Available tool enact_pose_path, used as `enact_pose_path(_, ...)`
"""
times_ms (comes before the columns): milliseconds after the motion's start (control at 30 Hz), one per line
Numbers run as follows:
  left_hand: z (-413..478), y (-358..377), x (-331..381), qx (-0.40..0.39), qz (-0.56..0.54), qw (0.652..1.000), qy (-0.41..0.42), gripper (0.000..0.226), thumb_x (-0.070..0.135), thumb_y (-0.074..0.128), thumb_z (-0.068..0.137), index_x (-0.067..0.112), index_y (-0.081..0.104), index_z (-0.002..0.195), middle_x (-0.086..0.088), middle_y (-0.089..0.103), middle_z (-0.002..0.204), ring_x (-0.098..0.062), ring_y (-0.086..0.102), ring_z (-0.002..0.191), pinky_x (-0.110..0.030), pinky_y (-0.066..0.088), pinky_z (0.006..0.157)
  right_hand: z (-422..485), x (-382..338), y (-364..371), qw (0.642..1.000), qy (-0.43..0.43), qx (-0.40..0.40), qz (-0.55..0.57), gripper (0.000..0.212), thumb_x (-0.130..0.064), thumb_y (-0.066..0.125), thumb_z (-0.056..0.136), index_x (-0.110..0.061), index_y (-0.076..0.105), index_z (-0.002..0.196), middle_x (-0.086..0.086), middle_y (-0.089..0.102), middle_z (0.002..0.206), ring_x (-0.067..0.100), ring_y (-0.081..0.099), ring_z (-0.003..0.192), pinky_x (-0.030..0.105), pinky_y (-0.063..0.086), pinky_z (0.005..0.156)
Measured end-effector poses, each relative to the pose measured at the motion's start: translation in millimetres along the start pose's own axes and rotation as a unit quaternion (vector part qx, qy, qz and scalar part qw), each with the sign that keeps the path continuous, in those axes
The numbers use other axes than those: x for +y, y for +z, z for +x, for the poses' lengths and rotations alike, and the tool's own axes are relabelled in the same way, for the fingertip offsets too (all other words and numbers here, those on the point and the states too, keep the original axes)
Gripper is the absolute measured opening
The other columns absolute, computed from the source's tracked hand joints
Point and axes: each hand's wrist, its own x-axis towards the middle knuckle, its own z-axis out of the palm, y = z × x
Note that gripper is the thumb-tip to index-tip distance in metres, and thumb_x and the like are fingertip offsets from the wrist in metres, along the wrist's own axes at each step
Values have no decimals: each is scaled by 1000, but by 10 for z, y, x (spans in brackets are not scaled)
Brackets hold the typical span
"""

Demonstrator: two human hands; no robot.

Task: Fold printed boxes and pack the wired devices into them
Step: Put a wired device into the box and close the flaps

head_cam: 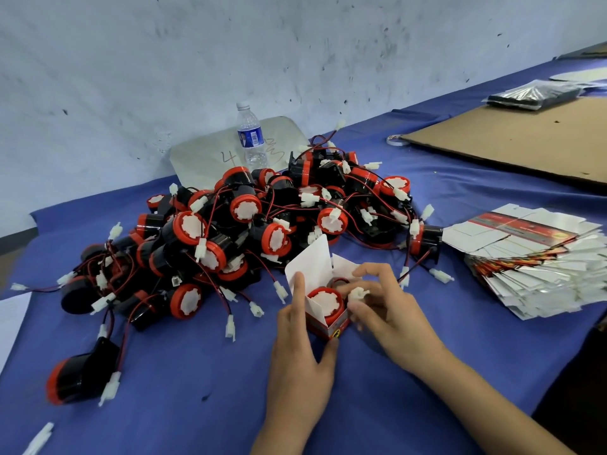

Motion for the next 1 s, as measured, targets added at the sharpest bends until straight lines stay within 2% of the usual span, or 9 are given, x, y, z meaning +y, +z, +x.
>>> enact_pose_path(200, 2, 11, -13, 3, 1, 1000, 0, 103, 26, 72, 85, 62, -6, 142, 27, 38, 121, 23, 38, 109, -4, 43, 76, 55, -28, 49, 988, -53, 118, -81, 24, -18, 59, 94, -34, 41, 90, -20, 65, 72, 2, 60, 58, 22, 48, 55)
enact_pose_path(267, 7, 13, -19, -1, 1, 1000, -1, 105, 23, 72, 84, 62, -5, 142, 30, 36, 123, 24, 37, 110, -5, 44, 74, 106, -8, 51, 964, -90, 134, -212, 14, -21, 66, 90, -21, 54, 83, -12, 63, 60, 9, 57, 46, 32, 45, 46)
enact_pose_path(367, 11, 10, -28, -6, 3, 1000, -9, 106, 19, 73, 83, 62, -3, 142, 36, 33, 121, 26, 36, 109, -3, 43, 73, 169, 0, 87, 922, -132, 152, -332, 20, -22, 77, 80, -10, 63, 72, -2, 60, 51, 21, 54, 40, 31, 40, 36)
enact_pose_path(433, 15, 10, -31, -7, 5, 1000, -13, 106, 17, 73, 82, 62, -3, 143, 35, 34, 119, 28, 34, 108, 2, 38, 76, 180, -36, 73, 914, -160, 161, -338, 17, -28, 73, 80, -14, 69, 70, -5, 67, 60, 18, 61, 47, 28, 44, 36)
enact_pose_path(533, 14, 13, -13, -3, 10, 1000, -23, 108, 16, 72, 82, 62, -4, 142, 23, 38, 119, 26, 35, 107, 3, 37, 78, 152, -77, 38, 901, -183, 175, -353, 22, -34, 65, 83, -18, 76, 71, -9, 75, 94, 13, 69, 68, 23, 47, 41)
enact_pose_path(633, 7, -1, -19, 11, 12, 1000, -26, 109, 15, 73, 82, 62, -4, 142, 21, 42, 116, 23, 39, 104, 1, 40, 72, 88, -66, 52, 896, -167, 149, -383, 34, -40, 53, 92, -21, 77, 76, -8, 63, 128, 18, 60, 86, 24, 44, 43)
enact_pose_path(700, 4, -10, -25, 14, 21, 999, -29, 109, 17, 73, 82, 63, -5, 142, 23, 41, 114, 24, 39, 102, -1, 41, 69, 50, -42, 37, 911, -146, 118, -368, 29, -40, 57, 93, -22, 77, 83, -7, 49, 143, 21, 55, 105, 27, 48, 49)
enact_pose_path(833, 5, -27, -23, 14, 23, 999, -31, 109, 19, 72, 83, 63, -8, 141, 26, 39, 113, 25, 39, 100, -1, 41, 66, 38, -22, 25, 933, -92, 65, -343, 25, -43, 57, 93, -26, 75, 95, -11, 38, 151, 17, 42, 127, 32, 53, 58)
enact_pose_path(1000, 6, -21, -7, 13, 32, 999, -33, 109, 21, 72, 83, 64, -12, 140, 28, 37, 112, 27, 38, 98, -2, 41, 63, 97, 68, 58, 956, -34, 24, -291, 19, -31, 54, 95, -27, 66, 110, -18, 40, 146, 8, 32, 131, 39, 54, 72)
